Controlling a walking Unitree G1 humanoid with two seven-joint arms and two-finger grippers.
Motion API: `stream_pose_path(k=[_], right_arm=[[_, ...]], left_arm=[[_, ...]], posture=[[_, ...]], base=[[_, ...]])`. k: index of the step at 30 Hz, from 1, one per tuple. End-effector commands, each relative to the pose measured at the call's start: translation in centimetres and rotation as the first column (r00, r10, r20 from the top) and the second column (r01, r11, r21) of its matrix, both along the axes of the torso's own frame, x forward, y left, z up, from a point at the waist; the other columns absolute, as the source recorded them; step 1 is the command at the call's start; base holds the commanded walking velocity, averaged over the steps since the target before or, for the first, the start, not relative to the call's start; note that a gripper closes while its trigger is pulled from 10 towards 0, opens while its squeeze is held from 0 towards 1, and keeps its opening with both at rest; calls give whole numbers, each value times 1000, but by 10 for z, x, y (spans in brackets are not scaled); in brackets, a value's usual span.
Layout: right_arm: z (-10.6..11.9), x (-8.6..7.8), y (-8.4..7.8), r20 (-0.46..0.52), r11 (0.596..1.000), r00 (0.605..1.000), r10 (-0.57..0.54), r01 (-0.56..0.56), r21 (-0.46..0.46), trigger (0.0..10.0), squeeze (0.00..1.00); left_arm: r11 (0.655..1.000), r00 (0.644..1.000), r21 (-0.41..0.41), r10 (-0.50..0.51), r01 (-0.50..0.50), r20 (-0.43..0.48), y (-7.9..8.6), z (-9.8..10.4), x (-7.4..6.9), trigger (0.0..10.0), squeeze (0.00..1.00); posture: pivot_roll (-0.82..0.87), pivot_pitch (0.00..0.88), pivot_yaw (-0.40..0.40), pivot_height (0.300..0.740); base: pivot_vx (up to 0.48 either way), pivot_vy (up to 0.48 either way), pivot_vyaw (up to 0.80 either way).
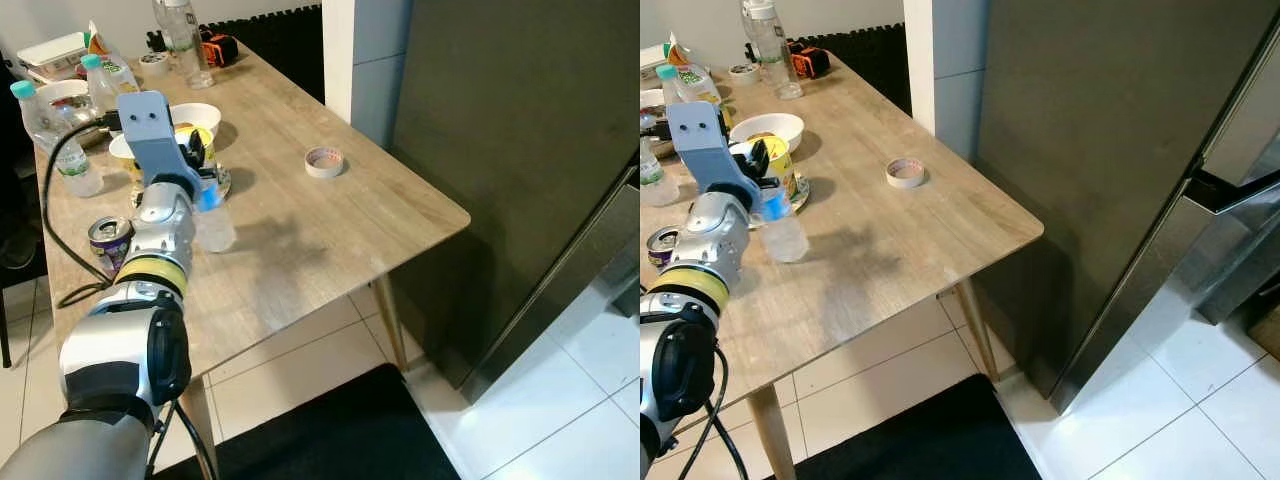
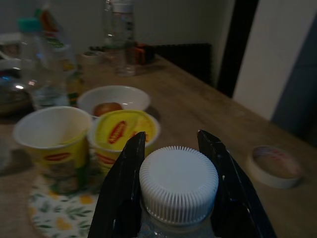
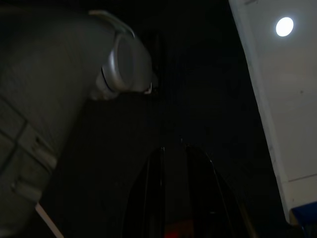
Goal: Restocking fridge
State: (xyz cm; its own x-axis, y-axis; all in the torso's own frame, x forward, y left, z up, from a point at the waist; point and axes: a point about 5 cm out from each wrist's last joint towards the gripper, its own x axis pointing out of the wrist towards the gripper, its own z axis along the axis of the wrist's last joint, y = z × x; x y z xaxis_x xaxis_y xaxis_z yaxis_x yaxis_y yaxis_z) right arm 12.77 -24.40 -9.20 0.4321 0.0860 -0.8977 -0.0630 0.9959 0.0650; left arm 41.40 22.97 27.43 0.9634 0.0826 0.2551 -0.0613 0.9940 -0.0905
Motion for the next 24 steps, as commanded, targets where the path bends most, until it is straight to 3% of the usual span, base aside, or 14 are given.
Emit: stream_pose_path(k=[1, 2, 4, 6, 7, 8, 11, 13, 14, 16, 19, 20, 22, 24], right_arm=[[-3, -9, 0, -32, 1000, 999, -10, 10, -1, 10000, 0], [-3, -9, 0, -32, 1000, 999, -10, 10, -1, 10000, 0], [-2, -4, 0, -23, 1000, 1000, -9, 9, -4, 10000, 0], [0, 0, 0, -15, 1000, 1000, -11, 11, -5, 10000, 0], [0, 0, 0, -15, 1000, 1000, -11, 11, -5, 10000, 0], [0, 2, 0, -12, 1000, 1000, -11, 11, -4, 10000, 0], [0, 4, 2, -11, 1000, 1000, -10, 10, -2, 10000, 0], [0, 6, 3, -9, 1000, 1000, -10, 10, 1, 10000, 0], [0, 6, 4, -8, 1000, 1000, -14, 14, 4, 10000, 0], [0, 6, 5, -8, 1000, 1000, -16, 16, 6, 10000, 0], [-2, 4, 8, -13, 1000, 1000, -19, 19, 9, 10000, 0], [-2, 4, 8, -13, 1000, 1000, -19, 19, 9, 10000, 0], [-2, 4, 9, -14, 1000, 1000, -26, 26, 10, 10000, 0], [-2, 4, 9, -16, 1000, 999, -28, 28, 9, 10000, 0]], left_arm=[[998, 999, -49, -35, 35, -5, -7, 0, 2, 0, 0], [998, 999, -49, -35, 35, -5, -7, 0, 2, 0, 0], [982, 986, -100, -156, 160, 52, -17, 10, 3, 0, 0], [947, 946, -78, -301, 311, 120, -32, 20, 2, 0, 0], [947, 946, -78, -301, 311, 120, -32, 20, 2, 0, 0], [908, 899, -22, -410, 418, 155, -45, 24, 0, 10000, 0], [828, 805, 60, -557, 558, 202, -62, 28, -8, 10000, 0], [753, 719, 91, -652, 652, 240, -71, 32, -16, 10000, 0], [732, 696, 111, -676, 672, 242, -73, 31, -20, 10000, 0], [721, 684, 123, -689, 682, 240, -75, 31, -22, 10000, 0], [650, 611, 144, -755, 746, 238, -82, 26, -35, 10000, 0], [650, 611, 144, -755, 746, 238, -82, 26, -35, 10000, 0], [588, 553, 178, -806, 789, 214, -88, 21, -43, 10000, 0], [506, 483, 217, -863, 835, 151, -97, 9, -56, 10000, 0]], posture=[[-168, 135, 2, 740], [-168, 135, 2, 740], [-159, 122, -3, 740], [-153, 117, -3, 740], [-153, 117, -3, 740], [-140, 108, -4, 740], [-136, 103, -3, 740], [-130, 113, -5, 740], [-127, 112, 1, 740], [-127, 108, 4, 740], [-125, 98, 13, 740], [-125, 98, 13, 740], [-125, 94, 18, 740], [-122, 74, 25, 740]], base=[[0, 0, 0], [0, 0, 0], [0, 0, 0], [0, 0, 0], [0, 0, 0], [0, 0, 0], [0, 0, 0], [0, 0, 0], [0, 0, 0], [0, 0, 0], [0, 0, 0], [0, 0, 0], [0, 0, 0], [0, 0, 0]])
